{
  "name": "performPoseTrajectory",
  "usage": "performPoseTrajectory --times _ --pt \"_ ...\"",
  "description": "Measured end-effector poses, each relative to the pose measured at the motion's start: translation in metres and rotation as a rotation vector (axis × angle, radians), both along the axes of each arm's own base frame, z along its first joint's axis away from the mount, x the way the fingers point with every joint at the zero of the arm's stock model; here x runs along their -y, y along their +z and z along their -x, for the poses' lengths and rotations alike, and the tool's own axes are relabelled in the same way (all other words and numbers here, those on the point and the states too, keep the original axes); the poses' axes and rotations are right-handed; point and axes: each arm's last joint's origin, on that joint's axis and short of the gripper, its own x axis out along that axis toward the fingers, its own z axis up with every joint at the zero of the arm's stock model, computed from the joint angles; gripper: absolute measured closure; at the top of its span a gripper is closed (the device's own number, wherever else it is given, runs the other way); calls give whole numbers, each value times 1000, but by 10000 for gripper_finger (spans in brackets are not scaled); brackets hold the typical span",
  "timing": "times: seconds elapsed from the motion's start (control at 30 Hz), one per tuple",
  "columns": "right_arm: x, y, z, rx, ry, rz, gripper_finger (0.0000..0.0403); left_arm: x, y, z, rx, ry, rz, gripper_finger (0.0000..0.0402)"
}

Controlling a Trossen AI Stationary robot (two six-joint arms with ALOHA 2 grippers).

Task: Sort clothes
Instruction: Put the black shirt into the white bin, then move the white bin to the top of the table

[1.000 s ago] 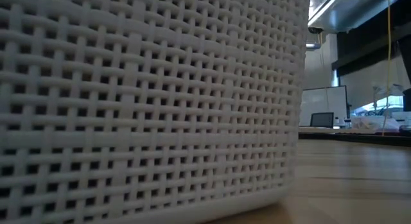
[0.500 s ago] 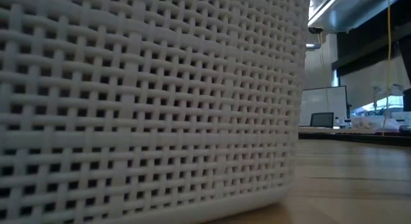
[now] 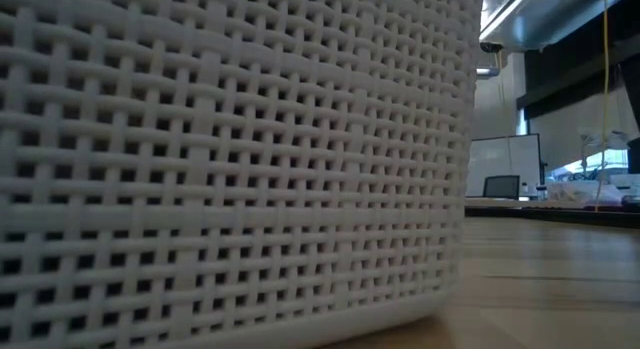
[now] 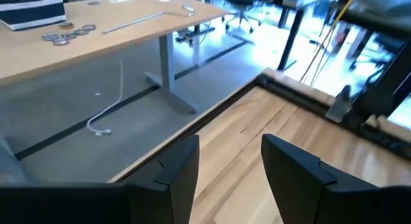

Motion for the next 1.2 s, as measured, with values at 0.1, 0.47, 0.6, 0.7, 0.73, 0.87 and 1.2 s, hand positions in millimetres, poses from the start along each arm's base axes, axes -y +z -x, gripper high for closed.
performPoseTrajectory --times 0.1,0.47,0.6,0.7,0.73,0.87,1.2 --pt "-16 -22 -21 -59 -21 3 339 1 5 5 60 1 7 238" --pt "-65 -99 -77 -316 42 75 241 21 -3 -34 133 -284 54 238" --pt "-81 -89 -73 -416 67 145 192 40 -21 -60 85 -468 66 238" --pt "-84 -75 -62 -518 39 200 162 56 -30 -73 61 -554 79 238" --pt "-84 -70 -56 -560 29 219 156 61 -34 -77 43 -577 81 238" --pt "-81 -36 -23 -643 -22 272 143 87 -48 -88 -41 -677 52 238" --pt "-78 -6 51 -727 -293 302 141 144 -90 -102 -269 -771 119 238"
